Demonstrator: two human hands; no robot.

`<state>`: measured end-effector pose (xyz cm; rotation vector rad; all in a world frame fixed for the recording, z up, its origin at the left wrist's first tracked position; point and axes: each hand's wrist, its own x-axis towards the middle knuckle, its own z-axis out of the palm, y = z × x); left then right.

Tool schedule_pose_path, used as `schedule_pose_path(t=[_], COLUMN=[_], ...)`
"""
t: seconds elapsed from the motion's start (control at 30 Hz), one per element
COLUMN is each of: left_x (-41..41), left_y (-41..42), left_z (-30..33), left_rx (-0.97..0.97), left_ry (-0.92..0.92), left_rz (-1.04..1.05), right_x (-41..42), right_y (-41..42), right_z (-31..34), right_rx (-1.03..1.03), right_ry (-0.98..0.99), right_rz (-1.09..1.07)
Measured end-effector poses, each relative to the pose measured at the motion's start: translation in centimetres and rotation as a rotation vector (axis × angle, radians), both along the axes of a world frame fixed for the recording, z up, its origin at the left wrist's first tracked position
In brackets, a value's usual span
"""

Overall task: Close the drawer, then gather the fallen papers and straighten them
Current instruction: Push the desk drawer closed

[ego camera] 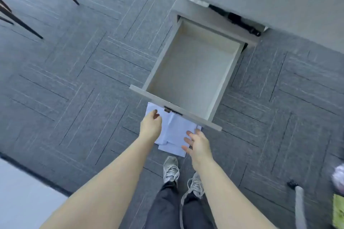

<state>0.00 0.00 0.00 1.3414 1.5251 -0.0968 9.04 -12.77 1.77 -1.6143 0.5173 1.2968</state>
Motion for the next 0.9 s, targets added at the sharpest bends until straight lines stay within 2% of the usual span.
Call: schedule_pose_path(t=[0.13, 0.27, 0.5, 0.9], left_x=[1.8, 3.4, 7.3, 21.6], left_y=[0.0, 0.4, 2.7, 10.1], left_z=[-1.5, -1.5, -1.4, -3.5], left_rx=[0.052, 0.184, 0.274, 0.515], left_ry=[-0.012, 0.095, 0.176, 0.256], left_rz=[-0.049, -0.089, -0.197, -0.344], right_x=[1.4, 2.7, 6.8, 21.9], right_y=[1.2, 2.0, 4.2, 10.4], right_z=[-2.0, -2.2, -2.0, -2.6], right_rx=[0.045, 0.078, 0.117, 0.227], right_ry=[0.084, 0.103, 0.104, 0.07], right_rz=[-0.293, -0.412, -0.413, -0.282])
